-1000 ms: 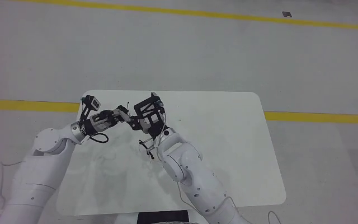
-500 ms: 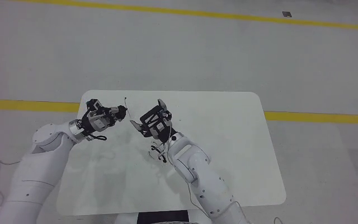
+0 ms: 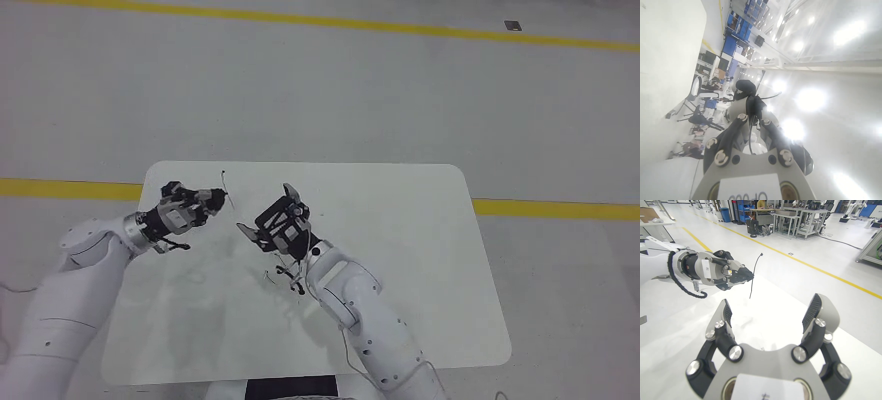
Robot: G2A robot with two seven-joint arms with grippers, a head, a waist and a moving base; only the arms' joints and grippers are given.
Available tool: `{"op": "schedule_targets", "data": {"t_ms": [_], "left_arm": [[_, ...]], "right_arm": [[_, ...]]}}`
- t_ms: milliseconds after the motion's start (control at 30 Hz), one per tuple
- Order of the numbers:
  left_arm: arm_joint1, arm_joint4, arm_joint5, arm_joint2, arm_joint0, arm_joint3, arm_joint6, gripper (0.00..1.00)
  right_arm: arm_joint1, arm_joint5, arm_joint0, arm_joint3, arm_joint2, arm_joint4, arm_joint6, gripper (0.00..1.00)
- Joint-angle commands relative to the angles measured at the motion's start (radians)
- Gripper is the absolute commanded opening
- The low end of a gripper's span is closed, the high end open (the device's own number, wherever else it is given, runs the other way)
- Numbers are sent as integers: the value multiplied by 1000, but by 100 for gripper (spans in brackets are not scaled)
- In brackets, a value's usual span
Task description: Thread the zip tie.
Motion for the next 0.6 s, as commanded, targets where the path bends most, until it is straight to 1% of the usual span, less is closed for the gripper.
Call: {"op": "schedule_targets", "data": {"t_ms": [0, 33, 133, 233, 267, 300, 333, 500, 567], "left_arm": [[-1, -80, 74, 0, -7, 13, -8, 0], [-2, -101, 86, 3, -7, 20, -10, 0], [0, -196, 86, 48, -12, 55, -10, 0], [11, -269, 86, 105, -29, 82, -7, 0], [16, -291, 86, 120, -36, 87, -4, 0], [24, -296, 86, 134, -50, 84, -2, 0], [24, -296, 86, 134, -50, 84, -2, 0], [24, -296, 86, 134, -50, 84, -2, 0], [22, -314, 86, 139, -44, 78, 20, 0]], "right_arm": [[2, 1, -4, 19, 2, 14, -43, 100], [3, 2, -3, 27, 3, 11, -59, 100], [5, 1, -4, 60, -3, 2, -126, 100], [6, -3, 1, 98, -12, 4, -190, 100], [6, -4, 4, 108, -15, 5, -210, 100], [6, -7, 8, 124, -19, 9, -241, 100], [6, -6, 9, 130, -21, 12, -254, 100], [6, -6, 9, 130, -21, 12, -254, 100], [6, -3, 9, 132, -20, 15, -254, 100]]}}
